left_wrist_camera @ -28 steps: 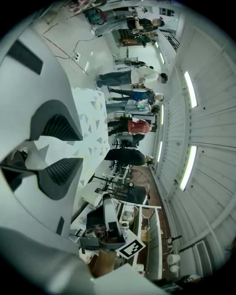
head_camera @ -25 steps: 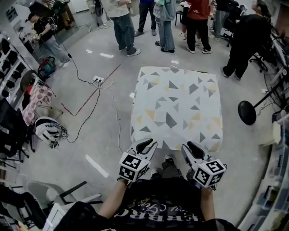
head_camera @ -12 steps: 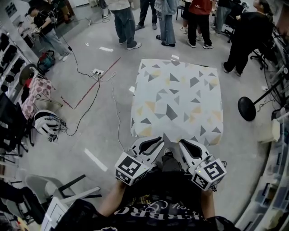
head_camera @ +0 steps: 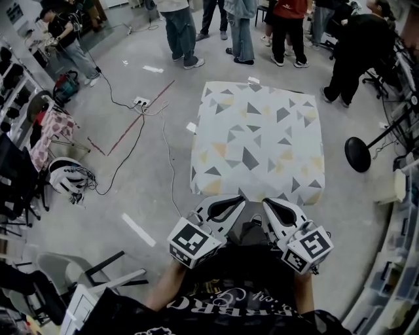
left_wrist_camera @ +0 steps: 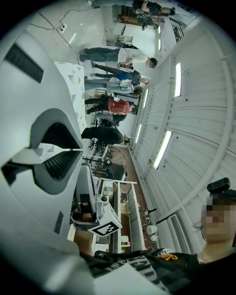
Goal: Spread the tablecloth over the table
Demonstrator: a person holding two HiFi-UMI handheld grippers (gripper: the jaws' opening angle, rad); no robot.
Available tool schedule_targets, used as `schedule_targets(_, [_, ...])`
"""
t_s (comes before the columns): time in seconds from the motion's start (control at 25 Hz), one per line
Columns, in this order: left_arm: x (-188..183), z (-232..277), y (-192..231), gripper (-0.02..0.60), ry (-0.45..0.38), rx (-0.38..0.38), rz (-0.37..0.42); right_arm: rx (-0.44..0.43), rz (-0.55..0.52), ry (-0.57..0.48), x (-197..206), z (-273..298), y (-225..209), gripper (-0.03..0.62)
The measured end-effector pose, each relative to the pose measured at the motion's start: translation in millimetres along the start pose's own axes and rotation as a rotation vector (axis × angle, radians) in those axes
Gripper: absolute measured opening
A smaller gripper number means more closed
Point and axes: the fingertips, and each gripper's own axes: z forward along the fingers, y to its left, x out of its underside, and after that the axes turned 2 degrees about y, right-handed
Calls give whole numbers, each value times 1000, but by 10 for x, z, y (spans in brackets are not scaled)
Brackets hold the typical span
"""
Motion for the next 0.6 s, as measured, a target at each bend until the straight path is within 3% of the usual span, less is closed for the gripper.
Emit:
schedule_targets(0.24, [-42, 78, -74, 29, -2, 41, 8, 8, 40, -20, -18, -58, -82, 14])
schedule_targets(0.6, [-19, 133, -100, 29, 27, 69, 19, 32, 12, -3, -51, -34, -247, 14])
